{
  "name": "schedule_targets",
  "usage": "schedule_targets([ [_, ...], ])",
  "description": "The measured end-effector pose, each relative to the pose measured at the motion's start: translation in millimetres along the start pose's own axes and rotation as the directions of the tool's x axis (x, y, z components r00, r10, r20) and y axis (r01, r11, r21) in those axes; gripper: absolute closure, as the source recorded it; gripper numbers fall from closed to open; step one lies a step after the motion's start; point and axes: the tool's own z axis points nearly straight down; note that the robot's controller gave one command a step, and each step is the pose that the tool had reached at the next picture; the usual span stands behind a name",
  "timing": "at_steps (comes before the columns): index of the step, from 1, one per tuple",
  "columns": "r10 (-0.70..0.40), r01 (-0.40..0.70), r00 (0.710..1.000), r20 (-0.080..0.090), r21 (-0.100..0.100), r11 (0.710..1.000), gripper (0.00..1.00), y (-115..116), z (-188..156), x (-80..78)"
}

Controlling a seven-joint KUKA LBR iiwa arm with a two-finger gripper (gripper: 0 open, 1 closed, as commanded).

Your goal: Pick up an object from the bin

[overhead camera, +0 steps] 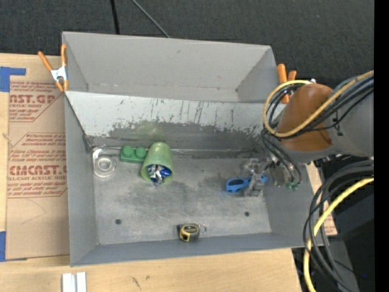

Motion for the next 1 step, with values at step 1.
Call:
schedule_targets([
  [1,0.079,-0.079,0.997,0.009,0.0,0.997,1.0,0.9,-182.8,26.2],
])
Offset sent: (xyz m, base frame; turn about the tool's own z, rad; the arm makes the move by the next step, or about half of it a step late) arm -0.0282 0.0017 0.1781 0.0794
